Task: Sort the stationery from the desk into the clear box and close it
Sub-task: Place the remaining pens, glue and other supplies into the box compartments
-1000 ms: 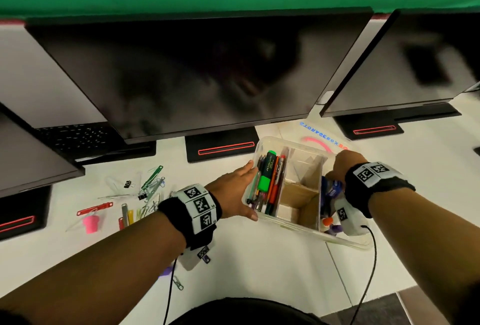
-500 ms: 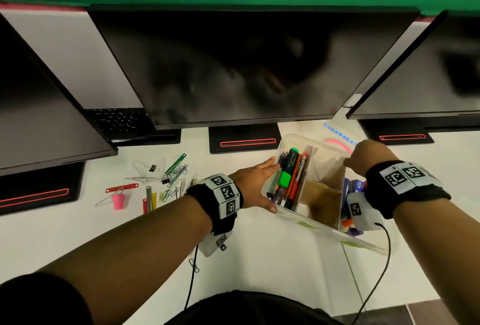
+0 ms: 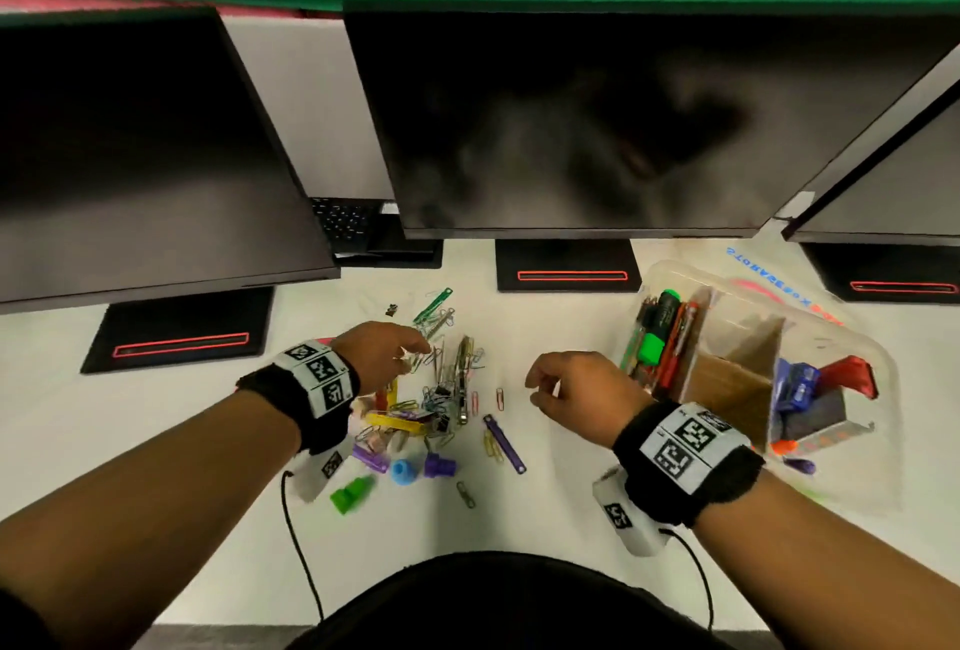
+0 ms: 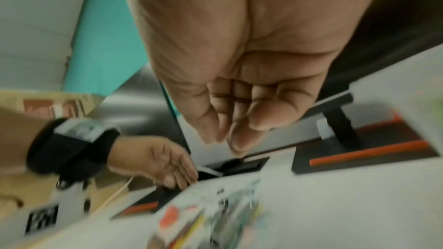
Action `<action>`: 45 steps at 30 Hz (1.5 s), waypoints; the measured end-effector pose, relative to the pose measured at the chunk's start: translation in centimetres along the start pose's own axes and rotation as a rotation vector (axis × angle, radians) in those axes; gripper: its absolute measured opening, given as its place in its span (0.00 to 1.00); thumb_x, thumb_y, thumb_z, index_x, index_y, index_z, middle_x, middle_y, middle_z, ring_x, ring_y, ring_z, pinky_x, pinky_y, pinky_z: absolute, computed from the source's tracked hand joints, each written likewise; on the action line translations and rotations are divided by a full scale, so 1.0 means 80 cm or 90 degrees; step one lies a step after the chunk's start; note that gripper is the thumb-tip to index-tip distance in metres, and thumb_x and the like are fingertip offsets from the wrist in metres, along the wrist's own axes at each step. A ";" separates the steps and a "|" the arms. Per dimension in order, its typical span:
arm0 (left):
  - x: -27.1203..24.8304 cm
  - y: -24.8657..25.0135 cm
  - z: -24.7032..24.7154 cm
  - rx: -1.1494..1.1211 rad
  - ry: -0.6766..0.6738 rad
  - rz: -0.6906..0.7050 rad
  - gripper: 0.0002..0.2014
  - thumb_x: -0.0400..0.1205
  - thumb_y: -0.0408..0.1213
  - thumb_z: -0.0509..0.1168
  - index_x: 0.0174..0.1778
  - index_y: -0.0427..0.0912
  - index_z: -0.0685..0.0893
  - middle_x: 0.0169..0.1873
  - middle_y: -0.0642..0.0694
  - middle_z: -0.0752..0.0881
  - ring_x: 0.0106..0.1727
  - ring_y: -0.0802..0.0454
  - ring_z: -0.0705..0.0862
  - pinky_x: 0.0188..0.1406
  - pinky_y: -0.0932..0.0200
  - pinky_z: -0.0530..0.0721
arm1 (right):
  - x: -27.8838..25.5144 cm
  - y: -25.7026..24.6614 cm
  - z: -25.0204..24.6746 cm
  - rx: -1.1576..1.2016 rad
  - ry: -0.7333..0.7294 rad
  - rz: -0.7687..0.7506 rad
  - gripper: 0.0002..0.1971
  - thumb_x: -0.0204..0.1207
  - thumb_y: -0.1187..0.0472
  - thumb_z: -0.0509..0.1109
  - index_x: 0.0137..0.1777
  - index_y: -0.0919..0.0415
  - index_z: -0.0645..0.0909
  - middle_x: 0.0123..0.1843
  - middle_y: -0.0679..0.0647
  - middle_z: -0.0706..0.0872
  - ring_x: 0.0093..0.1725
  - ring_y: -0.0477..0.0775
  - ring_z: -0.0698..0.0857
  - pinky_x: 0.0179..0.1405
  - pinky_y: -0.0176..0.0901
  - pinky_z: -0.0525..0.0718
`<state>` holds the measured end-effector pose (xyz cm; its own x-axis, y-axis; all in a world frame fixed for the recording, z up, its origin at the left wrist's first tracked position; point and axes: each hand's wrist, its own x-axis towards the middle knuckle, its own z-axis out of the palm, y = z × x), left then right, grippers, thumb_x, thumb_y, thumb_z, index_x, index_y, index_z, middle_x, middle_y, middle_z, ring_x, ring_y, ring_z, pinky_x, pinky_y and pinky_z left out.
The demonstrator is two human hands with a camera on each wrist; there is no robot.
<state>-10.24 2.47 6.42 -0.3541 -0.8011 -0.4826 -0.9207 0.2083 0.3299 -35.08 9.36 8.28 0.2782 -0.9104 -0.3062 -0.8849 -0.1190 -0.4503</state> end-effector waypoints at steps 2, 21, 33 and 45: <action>-0.017 -0.026 0.008 0.015 -0.010 -0.016 0.17 0.82 0.33 0.61 0.66 0.50 0.81 0.65 0.48 0.83 0.67 0.50 0.79 0.65 0.64 0.72 | 0.006 -0.007 0.032 -0.027 -0.062 -0.010 0.11 0.78 0.58 0.66 0.58 0.55 0.84 0.54 0.51 0.88 0.48 0.52 0.85 0.46 0.35 0.73; -0.068 -0.089 0.096 0.165 -0.254 0.168 0.26 0.77 0.48 0.69 0.70 0.46 0.74 0.69 0.47 0.78 0.68 0.46 0.77 0.67 0.55 0.74 | 0.050 -0.058 0.164 -0.111 -0.113 -0.054 0.18 0.80 0.62 0.61 0.69 0.55 0.77 0.64 0.58 0.80 0.65 0.61 0.77 0.59 0.48 0.78; -0.050 -0.118 0.065 0.003 -0.032 0.119 0.12 0.82 0.30 0.55 0.58 0.43 0.80 0.60 0.43 0.81 0.61 0.47 0.79 0.60 0.60 0.75 | 0.052 -0.113 0.170 0.013 -0.186 -0.098 0.18 0.80 0.66 0.59 0.69 0.55 0.72 0.67 0.58 0.75 0.62 0.61 0.79 0.60 0.45 0.76; 0.026 -0.159 0.051 0.036 0.041 -0.036 0.35 0.76 0.36 0.70 0.77 0.54 0.62 0.69 0.44 0.69 0.61 0.45 0.81 0.65 0.52 0.82 | 0.043 -0.084 0.171 0.050 -0.080 -0.032 0.13 0.80 0.56 0.65 0.62 0.56 0.80 0.60 0.56 0.82 0.59 0.57 0.81 0.58 0.41 0.78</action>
<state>0.06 0.45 -2.10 -0.2910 -0.8469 -0.4450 -0.9475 0.1908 0.2566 -23.06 12.47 -1.22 0.3700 -0.8469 -0.3819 -0.8380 -0.1268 -0.5307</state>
